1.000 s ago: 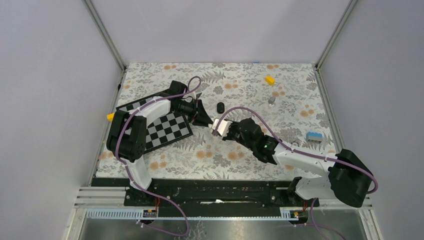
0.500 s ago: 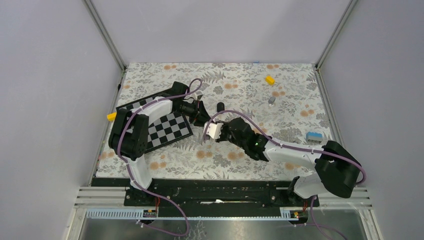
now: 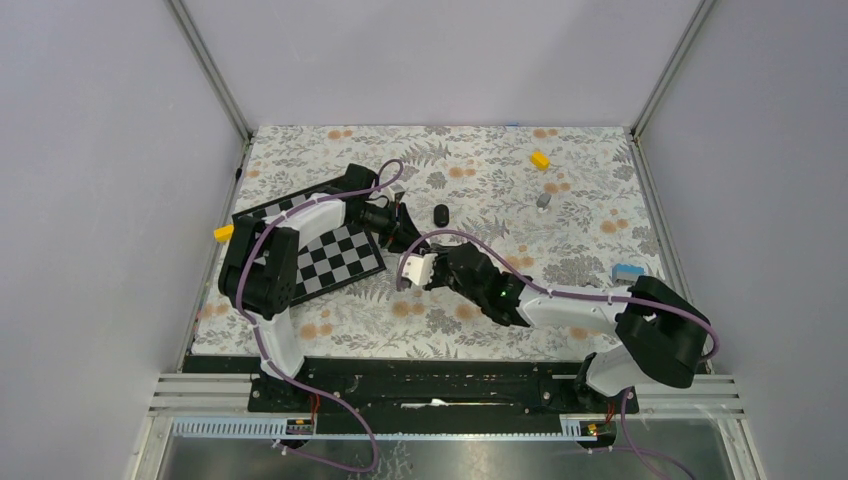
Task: Insert the wireless bluetooth earbuds into the charging case
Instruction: Insert the left earbud into the left side groove of the charging case.
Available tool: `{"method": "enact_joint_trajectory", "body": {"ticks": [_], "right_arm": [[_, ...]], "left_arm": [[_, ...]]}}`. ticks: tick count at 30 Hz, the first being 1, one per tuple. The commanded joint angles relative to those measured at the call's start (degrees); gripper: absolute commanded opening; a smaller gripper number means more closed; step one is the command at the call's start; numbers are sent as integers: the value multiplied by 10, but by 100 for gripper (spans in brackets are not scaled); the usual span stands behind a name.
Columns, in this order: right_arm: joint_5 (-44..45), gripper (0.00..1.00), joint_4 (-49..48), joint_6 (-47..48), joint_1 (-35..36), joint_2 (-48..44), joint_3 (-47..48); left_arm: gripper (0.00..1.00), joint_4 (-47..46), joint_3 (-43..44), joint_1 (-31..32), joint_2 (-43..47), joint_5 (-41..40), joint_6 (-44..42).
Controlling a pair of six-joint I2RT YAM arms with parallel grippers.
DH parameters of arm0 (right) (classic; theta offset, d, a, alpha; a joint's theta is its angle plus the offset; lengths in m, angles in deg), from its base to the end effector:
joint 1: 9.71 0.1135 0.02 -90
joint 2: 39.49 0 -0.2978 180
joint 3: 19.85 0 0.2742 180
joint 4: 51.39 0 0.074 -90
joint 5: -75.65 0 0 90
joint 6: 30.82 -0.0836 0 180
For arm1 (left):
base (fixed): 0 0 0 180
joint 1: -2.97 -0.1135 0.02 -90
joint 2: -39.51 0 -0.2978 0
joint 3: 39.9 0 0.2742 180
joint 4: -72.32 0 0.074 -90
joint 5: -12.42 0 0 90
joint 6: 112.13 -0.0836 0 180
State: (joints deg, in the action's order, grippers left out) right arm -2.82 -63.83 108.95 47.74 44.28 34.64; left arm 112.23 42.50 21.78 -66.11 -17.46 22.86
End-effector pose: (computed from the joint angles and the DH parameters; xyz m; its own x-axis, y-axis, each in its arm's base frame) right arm 0.2164 0.3080 0.2303 0.4513 -0.6833 -0.5740 -0.5859 0.2582 -0.7681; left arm 0.3595 -0.1990 0.1890 -0.9730 -0.0407 0.2272 -0.2210 0.4475 -0.8665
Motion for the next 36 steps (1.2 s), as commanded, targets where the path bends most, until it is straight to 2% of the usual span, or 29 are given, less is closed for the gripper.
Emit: {"method": "enact_joint_trajectory", "body": {"ticks": [1, 21, 31, 36], "right_arm": [[22, 7, -32, 21, 14, 12, 12], [43, 7, -52, 14, 44, -5, -26], [41, 8, -59, -15, 44, -17, -41], [41, 9, -58, -16, 46, -15, -42]], "left_arm": [[0, -15, 21, 2, -5, 23, 10], [0, -47, 15, 2, -3, 23, 39], [0, -130, -18, 1, 4, 30, 103], [0, -132, -17, 1, 3, 32, 104]]}}
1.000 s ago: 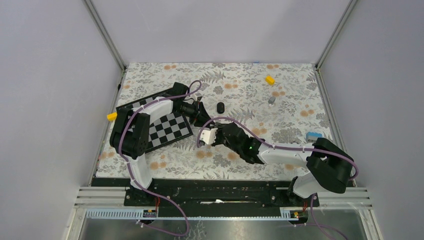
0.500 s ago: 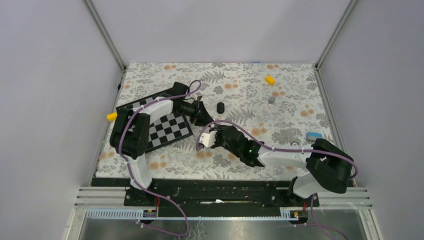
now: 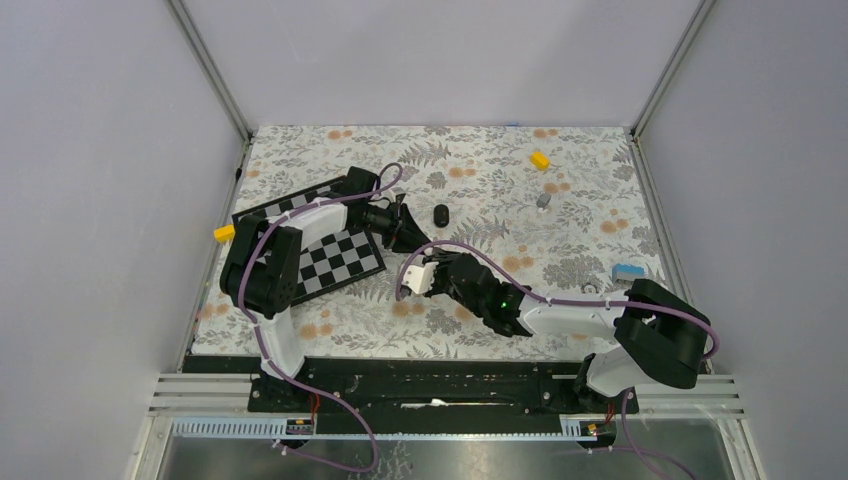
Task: Insert the wireless bluetooth earbuds into the charging case
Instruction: Insert the left earbud into the left side groove of the charging case.
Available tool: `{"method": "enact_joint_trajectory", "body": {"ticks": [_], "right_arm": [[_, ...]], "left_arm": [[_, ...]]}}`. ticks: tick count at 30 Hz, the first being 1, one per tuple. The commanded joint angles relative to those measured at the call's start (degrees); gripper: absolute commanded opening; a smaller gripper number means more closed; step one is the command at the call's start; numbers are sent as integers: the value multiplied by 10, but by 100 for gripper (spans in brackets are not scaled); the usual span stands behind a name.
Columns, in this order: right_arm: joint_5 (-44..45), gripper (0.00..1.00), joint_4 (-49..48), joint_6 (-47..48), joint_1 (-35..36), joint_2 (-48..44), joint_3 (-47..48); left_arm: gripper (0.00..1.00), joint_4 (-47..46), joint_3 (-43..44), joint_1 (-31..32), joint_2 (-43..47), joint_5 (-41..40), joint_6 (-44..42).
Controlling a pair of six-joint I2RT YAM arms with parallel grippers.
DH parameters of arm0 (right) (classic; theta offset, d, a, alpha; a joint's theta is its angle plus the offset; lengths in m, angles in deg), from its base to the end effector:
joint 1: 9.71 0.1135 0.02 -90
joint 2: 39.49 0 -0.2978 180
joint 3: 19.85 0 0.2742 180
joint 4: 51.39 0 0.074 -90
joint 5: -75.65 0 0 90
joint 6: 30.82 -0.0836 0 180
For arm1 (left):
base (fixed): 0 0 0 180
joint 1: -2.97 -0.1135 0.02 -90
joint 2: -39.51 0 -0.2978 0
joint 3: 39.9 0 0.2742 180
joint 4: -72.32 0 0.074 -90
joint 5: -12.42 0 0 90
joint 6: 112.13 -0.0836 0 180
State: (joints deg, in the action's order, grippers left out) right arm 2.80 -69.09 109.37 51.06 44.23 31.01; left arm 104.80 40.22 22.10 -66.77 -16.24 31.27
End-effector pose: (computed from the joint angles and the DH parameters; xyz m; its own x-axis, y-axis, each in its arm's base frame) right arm 0.2004 0.3076 0.2205 0.4520 -0.6953 -0.5587 -0.5430 0.2825 -0.7908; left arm 0.3623 -0.2033 0.1810 -0.9536 -0.0768 0.2913 -0.2967 0.4056 -0.8645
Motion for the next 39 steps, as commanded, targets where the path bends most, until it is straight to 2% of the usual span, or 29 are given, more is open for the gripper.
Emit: {"method": "enact_joint_trajectory", "body": {"ticks": [1, 6, 18, 24, 35, 39], "right_arm": [[-14, 10, -5, -21, 12, -14, -5], [-3, 16, -11, -24, 12, -10, -9], [16, 20, -16, -51, 12, -20, 0], [32, 34, -15, -53, 12, -26, 0], [35, 42, 2, -58, 12, -37, 13], [31, 51, 18, -61, 12, -44, 17]], "left_arm": [[0, -58, 6, -2, 9, 20, 20], [0, -67, 1, -2, 8, 19, 21], [0, -91, -7, -3, 10, 25, 26], [0, -89, -3, -3, 5, 27, 22], [0, -70, 1, -3, 3, 24, -1], [0, -66, 1, -3, 2, 19, -6]]}}
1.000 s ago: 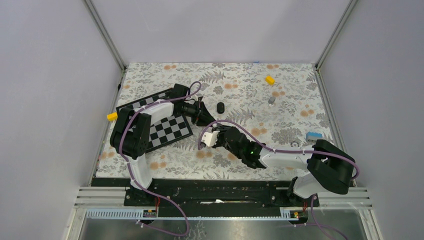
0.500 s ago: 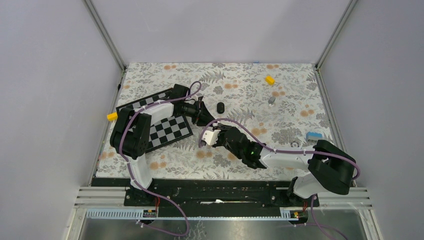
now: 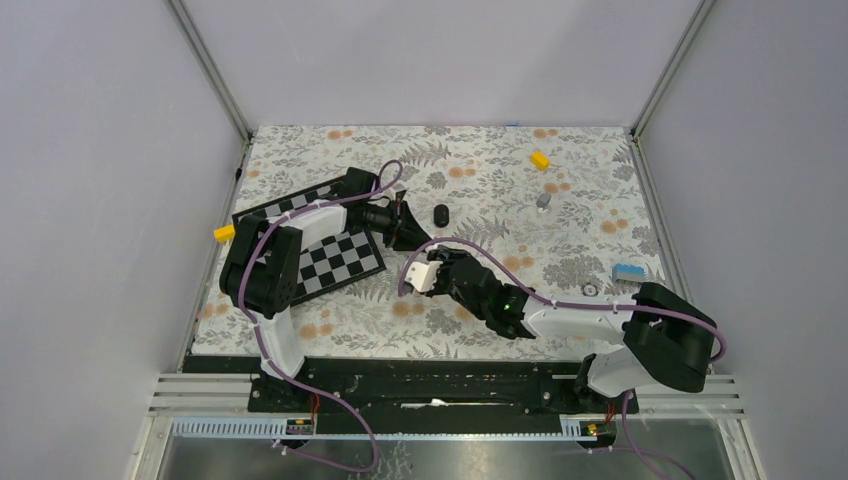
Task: Insert the wireless bluetooth earbuds into the charging case
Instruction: Insert the left earbud into the left side groove of the charging case.
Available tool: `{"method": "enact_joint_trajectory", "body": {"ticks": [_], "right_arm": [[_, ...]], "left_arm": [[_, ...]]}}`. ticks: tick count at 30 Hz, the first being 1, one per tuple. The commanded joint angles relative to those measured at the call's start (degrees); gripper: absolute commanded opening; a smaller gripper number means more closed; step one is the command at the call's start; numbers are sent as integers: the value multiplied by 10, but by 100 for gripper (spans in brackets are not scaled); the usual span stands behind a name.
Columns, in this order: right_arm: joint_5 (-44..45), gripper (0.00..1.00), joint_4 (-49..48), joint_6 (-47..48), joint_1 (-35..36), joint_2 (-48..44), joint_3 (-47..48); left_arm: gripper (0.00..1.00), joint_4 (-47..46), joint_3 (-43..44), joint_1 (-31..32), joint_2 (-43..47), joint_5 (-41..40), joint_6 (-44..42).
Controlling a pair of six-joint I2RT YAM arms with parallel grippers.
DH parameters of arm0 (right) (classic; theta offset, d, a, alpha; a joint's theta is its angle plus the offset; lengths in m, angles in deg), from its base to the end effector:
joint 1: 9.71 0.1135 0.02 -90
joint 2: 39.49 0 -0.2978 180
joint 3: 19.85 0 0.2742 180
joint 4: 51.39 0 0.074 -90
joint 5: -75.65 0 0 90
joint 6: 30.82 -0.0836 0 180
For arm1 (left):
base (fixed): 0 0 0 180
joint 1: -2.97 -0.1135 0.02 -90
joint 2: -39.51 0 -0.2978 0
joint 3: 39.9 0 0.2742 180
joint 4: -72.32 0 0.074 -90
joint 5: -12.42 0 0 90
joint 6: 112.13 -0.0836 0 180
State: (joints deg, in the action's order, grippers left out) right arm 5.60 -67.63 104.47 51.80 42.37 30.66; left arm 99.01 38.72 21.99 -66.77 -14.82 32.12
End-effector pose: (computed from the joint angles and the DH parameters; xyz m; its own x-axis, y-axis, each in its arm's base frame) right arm 0.1965 0.3022 0.2259 0.3880 -0.6856 -0.6160 -0.5590 0.3563 -0.7487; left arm 0.3651 -0.2045 0.1808 -0.9675 -0.0594 0.2458 -0.2501 0.3691 -0.8951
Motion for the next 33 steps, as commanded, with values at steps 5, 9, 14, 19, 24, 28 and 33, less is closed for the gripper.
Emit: {"method": "enact_joint_trajectory", "body": {"ticks": [5, 9, 14, 19, 24, 28, 33], "right_arm": [[2, 61, 27, -23, 5, -35, 23], [4, 71, 49, -44, 5, -51, 27], [-17, 81, 121, -67, 2, -66, 45], [-23, 86, 156, -91, 1, -80, 49], [-52, 93, 194, -126, -16, -105, 58], [-72, 95, 211, -143, -28, -126, 57], [-82, 97, 217, -171, -49, -158, 48]], "left_arm": [[0, 24, 25, -3, -5, -1, -43], [0, 24, 30, -2, -8, -3, -46], [0, 24, 33, -3, -9, -9, -51], [0, 24, 36, -3, -10, -11, -51], [0, 29, 43, -4, -10, -18, -58], [0, 29, 46, -4, -11, -21, -61], [0, 33, 51, -5, -7, -19, -65]]}}
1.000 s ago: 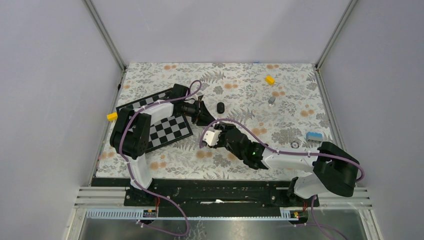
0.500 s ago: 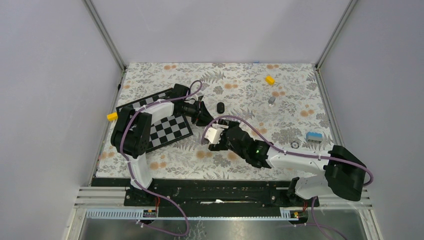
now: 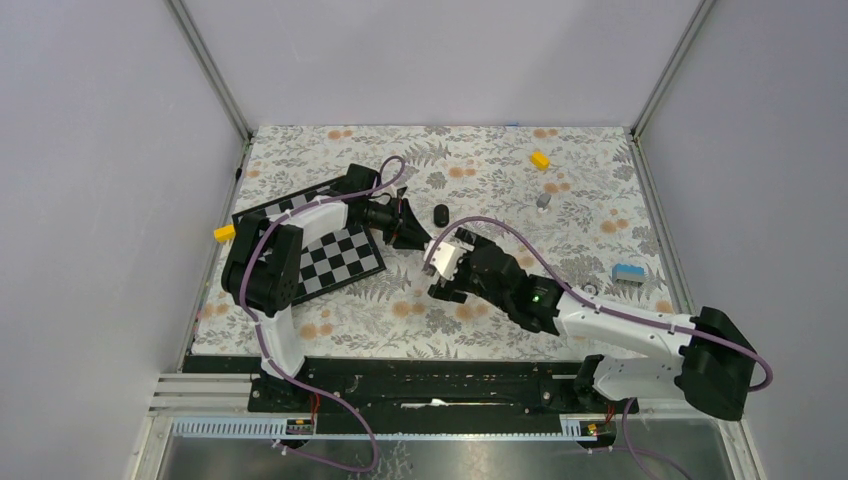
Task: Insert the wireless bluetooth earbuds into the charging case
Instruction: Insert the left earbud into the left side groove of the charging case, then adjust the left earbud in the left side groove of the charging case.
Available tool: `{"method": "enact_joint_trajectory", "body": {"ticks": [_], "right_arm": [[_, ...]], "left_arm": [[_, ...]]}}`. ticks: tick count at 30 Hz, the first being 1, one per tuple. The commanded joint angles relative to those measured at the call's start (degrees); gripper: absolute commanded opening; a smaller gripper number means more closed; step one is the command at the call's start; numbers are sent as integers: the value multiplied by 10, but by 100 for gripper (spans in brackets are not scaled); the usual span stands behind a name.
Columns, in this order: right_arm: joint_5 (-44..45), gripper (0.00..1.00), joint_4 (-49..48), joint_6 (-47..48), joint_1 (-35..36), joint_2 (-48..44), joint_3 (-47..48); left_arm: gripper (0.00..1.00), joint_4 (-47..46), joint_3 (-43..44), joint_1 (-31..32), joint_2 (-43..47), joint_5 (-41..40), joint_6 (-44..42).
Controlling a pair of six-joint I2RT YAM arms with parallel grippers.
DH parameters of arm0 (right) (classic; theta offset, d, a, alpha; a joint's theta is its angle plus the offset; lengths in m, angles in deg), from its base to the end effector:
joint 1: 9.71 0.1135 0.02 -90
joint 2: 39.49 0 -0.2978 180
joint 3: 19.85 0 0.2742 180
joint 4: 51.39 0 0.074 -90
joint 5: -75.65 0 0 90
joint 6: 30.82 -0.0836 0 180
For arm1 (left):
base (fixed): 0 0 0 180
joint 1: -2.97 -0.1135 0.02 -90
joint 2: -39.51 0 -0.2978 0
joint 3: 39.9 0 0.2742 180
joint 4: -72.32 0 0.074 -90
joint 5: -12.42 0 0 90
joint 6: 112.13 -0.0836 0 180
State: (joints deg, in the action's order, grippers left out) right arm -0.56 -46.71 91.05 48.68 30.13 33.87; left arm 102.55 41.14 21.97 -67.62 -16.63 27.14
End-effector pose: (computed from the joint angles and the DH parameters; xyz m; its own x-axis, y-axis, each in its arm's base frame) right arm 0.1875 0.2666 0.2630 0.2185 -0.6233 -0.7508 -0.7004 0.4356 -0.5655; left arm 0.3710 -0.2050 0.1821 -0.9805 -0.0515 0.1894 -0.1940 0.4019 -0.8949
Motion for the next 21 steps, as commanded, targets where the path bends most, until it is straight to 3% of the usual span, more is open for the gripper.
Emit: {"method": "enact_joint_trajectory", "body": {"ticks": [1, 12, 21], "right_arm": [[-24, 98, 8, -43, -24, -42, 13], [-50, 98, 4, -133, -79, -78, 8], [-51, 97, -47, -242, -86, -42, 19]], "left_arm": [[0, -2, 27, -5, 3, -2, -15], [0, 0, 24, -5, 5, 6, -28], [0, 0, 27, -5, 7, 16, -33]]}}
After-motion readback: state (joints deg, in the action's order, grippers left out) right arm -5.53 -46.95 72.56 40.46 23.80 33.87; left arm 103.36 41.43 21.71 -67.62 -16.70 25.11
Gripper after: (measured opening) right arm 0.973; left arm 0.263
